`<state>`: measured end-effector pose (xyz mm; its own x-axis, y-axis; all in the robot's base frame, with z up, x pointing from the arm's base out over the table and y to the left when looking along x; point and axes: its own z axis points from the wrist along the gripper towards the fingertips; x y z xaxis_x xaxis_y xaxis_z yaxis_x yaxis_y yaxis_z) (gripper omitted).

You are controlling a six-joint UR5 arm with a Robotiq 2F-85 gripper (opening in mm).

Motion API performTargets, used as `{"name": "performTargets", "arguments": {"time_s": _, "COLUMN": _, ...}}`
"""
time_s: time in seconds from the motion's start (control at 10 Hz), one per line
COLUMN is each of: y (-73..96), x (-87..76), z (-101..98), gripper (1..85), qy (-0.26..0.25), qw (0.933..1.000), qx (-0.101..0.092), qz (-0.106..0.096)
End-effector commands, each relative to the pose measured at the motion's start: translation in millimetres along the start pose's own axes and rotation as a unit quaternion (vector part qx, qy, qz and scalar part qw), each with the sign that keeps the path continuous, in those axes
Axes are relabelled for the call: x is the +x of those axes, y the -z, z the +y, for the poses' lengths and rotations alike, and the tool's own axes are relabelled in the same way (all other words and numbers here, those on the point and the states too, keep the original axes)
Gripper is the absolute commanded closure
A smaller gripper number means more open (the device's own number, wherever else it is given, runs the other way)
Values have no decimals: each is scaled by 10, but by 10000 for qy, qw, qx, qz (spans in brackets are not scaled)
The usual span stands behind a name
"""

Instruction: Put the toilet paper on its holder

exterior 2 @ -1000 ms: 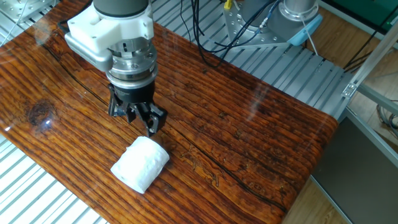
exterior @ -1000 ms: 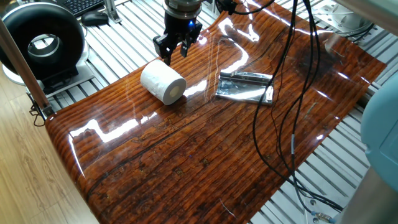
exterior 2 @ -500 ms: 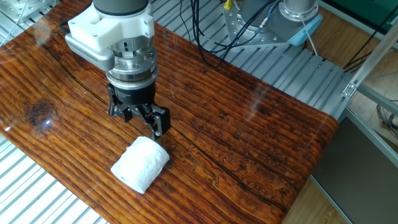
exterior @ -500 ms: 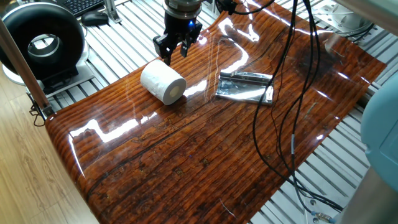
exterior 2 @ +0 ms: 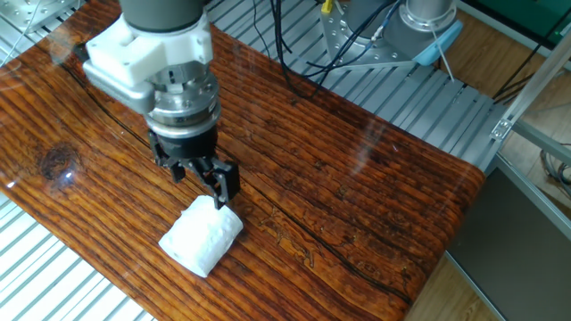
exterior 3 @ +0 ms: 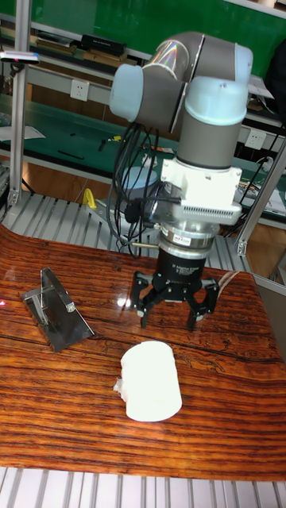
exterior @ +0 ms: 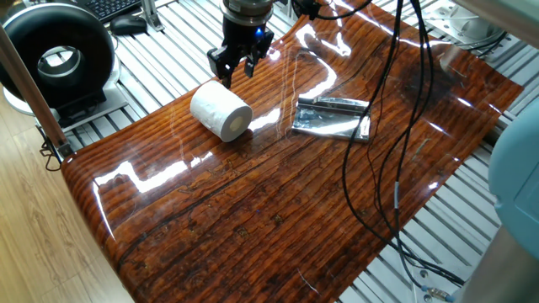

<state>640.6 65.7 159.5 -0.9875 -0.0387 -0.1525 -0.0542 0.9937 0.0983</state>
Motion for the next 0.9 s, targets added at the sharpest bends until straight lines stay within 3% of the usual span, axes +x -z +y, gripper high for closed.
{"name": "performTargets", "arguments": {"time_s": 0.0, "y": -149, "x": -186, "z": 23, "gripper": 97, "qy": 29, "qw": 10000, "qx": -43, "qz": 69}}
{"name": "performTargets", "arguments": {"time_s": 0.2, "y": -261, "x": -274, "z": -11, "gripper": 103, "qy": 79, "qw": 10000, "qx": -19, "qz": 55}}
{"name": "performTargets", "arguments": {"time_s": 0.5, "y": -258, "x": -285, "z": -20, "gripper": 127, "qy": 81, "qw": 9999, "qx": -6, "qz": 87}}
{"name": "performTargets", "arguments": {"time_s": 0.8, "y": -250, "x": -126, "z": -95, "gripper": 153, "qy": -104, "qw": 9991, "qx": 143, "qz": 391}}
